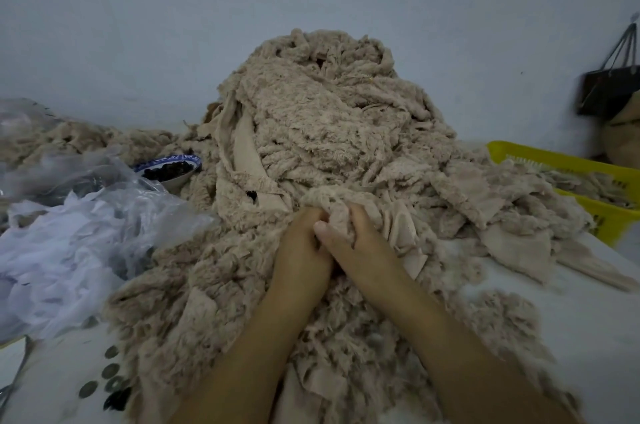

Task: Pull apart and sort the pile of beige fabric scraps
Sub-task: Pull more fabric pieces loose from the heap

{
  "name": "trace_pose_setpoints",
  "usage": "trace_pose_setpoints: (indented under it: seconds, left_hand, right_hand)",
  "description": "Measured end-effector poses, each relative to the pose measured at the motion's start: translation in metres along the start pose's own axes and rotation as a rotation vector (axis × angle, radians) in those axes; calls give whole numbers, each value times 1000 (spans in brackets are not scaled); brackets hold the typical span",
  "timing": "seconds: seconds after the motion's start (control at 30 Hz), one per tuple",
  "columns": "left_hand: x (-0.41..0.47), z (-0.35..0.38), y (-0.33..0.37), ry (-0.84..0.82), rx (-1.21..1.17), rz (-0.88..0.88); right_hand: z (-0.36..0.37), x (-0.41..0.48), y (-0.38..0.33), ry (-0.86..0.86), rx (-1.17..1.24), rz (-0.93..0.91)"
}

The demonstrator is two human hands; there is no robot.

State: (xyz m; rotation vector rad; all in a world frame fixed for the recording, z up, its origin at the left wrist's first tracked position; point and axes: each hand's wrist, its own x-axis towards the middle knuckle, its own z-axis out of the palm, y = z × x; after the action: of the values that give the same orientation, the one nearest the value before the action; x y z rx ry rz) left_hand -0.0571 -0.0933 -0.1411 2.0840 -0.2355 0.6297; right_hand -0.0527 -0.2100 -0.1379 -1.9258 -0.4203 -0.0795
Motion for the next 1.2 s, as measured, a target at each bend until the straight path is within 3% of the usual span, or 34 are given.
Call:
trace_pose_setpoints:
  seconds: [0.1,0.17,0.3,0.43,0.63,0.7,0.8,0.87,0.97,1.2]
  left_hand:
    - [2,0,-5,58,47,20]
    - [4,1,-6,98,-6,-78]
    - [5,0,0,132,-394,-401]
    - [3,-4,6,88,-679,-575]
    - [7,-15,0,41,-1007,-552]
    - [7,-14,1,19,-857,-526]
    - [2,-7,8,-94,-405,-440]
    - [0,-6,10,-182,-318,-335]
    - [-1,-9,8,-257,-454,-273]
    - [3,-10,8,-78,-919,-533]
  right_hand:
    - [-4,7,8,183,-106,25]
    - [-10,11,12,279,19,142]
    - [-14,20,19,359,372,285]
    - [-7,24,21,361,555,333]
    - [-35,27,23,563,702,384]
    - [-35,26,22,529,664,365]
    - [-23,23,16,425,624,321]
    - [-21,21,14,363,641,291]
    - [-21,15,11,272,570,239]
    - [-10,6,-3,124,457,92]
